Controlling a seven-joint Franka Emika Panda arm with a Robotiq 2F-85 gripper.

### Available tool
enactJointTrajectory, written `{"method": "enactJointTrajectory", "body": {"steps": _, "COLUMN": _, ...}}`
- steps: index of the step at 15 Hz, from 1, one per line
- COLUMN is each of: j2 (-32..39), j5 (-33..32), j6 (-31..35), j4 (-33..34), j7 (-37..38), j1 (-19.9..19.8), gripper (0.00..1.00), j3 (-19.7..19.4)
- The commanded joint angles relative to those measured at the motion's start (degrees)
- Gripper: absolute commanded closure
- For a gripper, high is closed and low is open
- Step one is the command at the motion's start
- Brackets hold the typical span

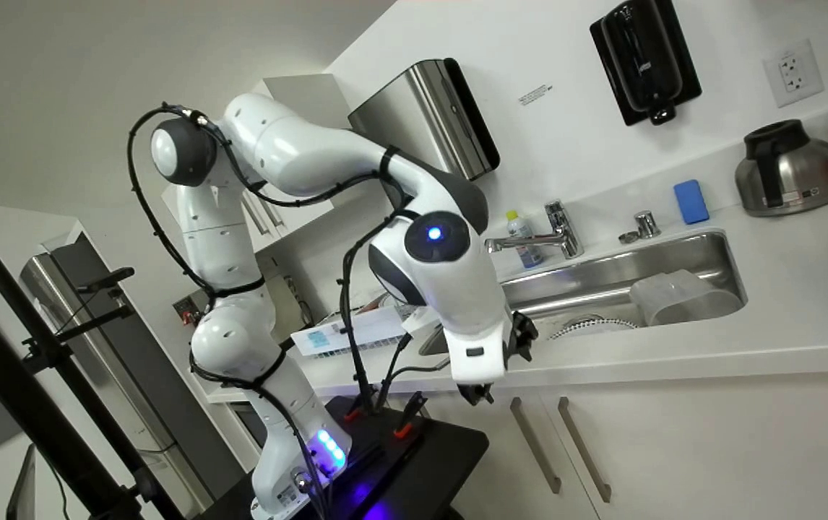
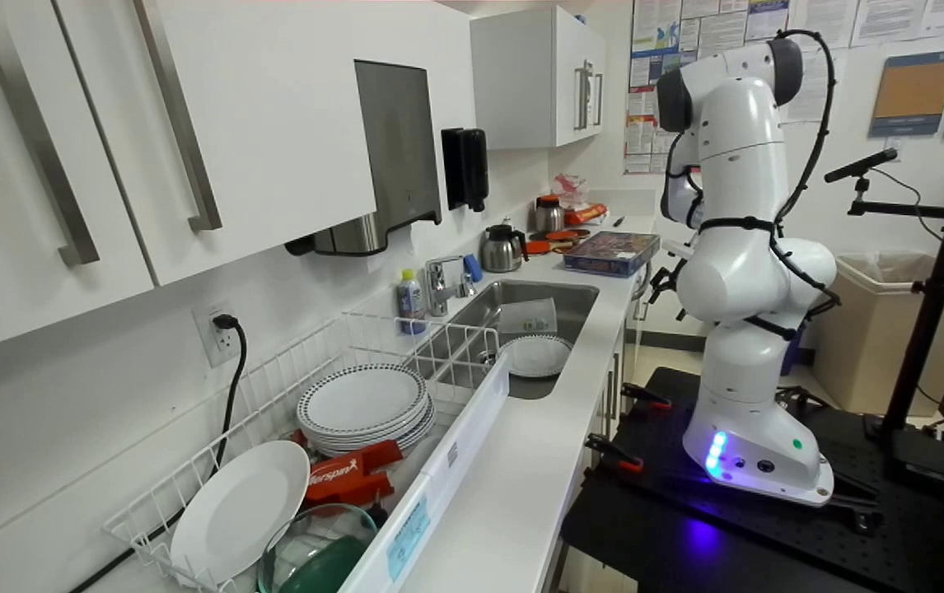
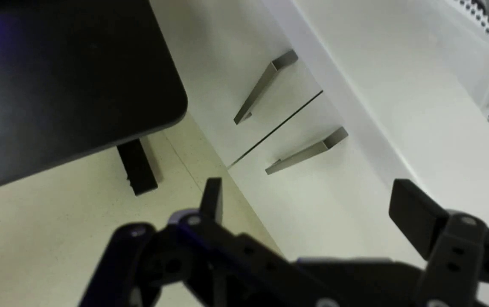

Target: Open the bottom cabinet to your right

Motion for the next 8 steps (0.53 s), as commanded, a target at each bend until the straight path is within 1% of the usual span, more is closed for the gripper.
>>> {"method": "enactJointTrajectory", "body": {"steps": 1, "j2": 2.2, "j5": 1.4, "j6": 0.2, "j4": 0.7, "j7": 0.3, "j1": -2.4, "gripper": 0.0, "j3": 1.9}}
{"method": "enactJointTrajectory", "body": {"steps": 3, "j2": 5.5, "j5": 2.9, "j6": 0.3, "j4": 2.1, "j7": 0.4, "j1": -3.6, "gripper": 0.0, "j3": 2.9}}
{"method": "enactJointTrajectory", "body": {"steps": 8, "j2": 6.0, "j5": 2.9, "j6": 0.0, "j4": 3.1, "j7": 0.4, "j1": -3.7, "gripper": 0.0, "j3": 3.1}}
